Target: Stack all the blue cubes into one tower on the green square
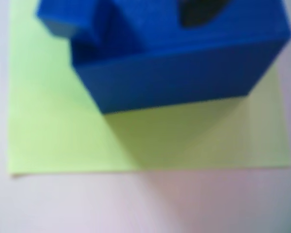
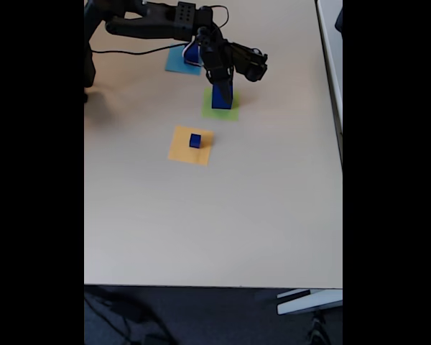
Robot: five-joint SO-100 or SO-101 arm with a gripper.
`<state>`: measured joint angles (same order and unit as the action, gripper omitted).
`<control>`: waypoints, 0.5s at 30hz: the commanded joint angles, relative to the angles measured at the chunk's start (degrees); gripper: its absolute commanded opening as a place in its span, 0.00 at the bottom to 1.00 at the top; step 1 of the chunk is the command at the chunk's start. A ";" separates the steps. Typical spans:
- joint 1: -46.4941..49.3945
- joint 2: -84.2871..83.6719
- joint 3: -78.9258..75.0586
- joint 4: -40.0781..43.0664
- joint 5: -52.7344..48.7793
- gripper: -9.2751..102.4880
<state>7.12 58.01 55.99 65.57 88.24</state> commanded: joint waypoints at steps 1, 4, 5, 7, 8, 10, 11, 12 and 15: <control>0.79 0.62 -4.13 0.26 -0.62 0.30; 0.88 0.09 -5.10 0.62 -0.79 0.30; 0.88 0.00 -5.36 0.79 -0.88 0.30; 0.88 -0.09 -5.80 1.67 -0.53 0.30; 0.70 -0.09 -5.89 1.93 -0.26 0.30; 0.62 0.00 -5.89 2.29 -0.09 0.29; 0.62 0.09 -5.89 2.46 0.09 0.28; 0.53 0.09 -5.98 2.55 0.18 0.28; 0.53 -0.18 -6.06 2.64 0.18 0.28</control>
<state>7.47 57.04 53.44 67.94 87.98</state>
